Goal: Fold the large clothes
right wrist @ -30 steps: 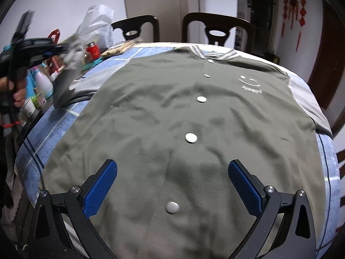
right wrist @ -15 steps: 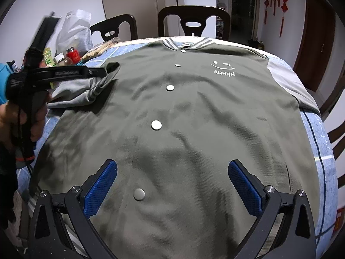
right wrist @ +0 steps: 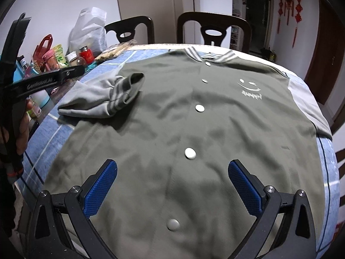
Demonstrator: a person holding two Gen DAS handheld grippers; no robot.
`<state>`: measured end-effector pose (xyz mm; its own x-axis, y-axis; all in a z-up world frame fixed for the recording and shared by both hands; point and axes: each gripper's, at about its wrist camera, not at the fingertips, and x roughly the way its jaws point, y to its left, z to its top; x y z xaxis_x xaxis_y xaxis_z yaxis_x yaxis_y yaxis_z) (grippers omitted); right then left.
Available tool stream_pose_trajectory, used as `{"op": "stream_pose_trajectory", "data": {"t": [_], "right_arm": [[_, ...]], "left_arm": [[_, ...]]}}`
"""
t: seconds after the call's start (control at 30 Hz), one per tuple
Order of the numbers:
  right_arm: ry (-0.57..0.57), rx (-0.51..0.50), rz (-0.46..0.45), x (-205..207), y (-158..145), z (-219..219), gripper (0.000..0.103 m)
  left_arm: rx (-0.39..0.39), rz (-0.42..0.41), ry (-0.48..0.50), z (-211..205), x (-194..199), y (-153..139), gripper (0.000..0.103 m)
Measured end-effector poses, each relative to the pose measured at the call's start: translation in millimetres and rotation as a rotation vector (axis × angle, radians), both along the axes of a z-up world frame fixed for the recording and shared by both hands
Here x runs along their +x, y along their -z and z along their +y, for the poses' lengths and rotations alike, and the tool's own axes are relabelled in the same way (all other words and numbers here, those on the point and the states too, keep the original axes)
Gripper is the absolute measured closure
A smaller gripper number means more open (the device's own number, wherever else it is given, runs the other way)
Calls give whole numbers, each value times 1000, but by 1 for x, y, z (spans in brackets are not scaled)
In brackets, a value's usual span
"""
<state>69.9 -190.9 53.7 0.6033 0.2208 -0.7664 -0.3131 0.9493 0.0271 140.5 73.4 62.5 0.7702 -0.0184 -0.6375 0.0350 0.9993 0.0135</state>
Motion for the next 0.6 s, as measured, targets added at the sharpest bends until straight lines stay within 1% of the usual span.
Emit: {"op": "stream_pose_trajectory", "data": {"t": [0.1,0.17,0.27,0.37,0.47,0.6], "right_arm": [[-28,-10,-7,9,-2,15,1],[-51,-13,-11,16,-3,26,8],[-70,-5,2,29,-1,40,12],[-96,56,40,48,1,52,17],[-109,134,85,72,4,62,19],[-97,250,175,115,14,72,20]], "left_arm": [[0,-7,-25,12,-3,2,41],[-5,-5,-40,21,-5,3,40],[-8,0,-60,32,-6,6,40],[-9,0,-73,41,-8,9,39],[-24,4,-84,53,-9,12,38],[-42,22,-125,77,-12,20,38]]}}
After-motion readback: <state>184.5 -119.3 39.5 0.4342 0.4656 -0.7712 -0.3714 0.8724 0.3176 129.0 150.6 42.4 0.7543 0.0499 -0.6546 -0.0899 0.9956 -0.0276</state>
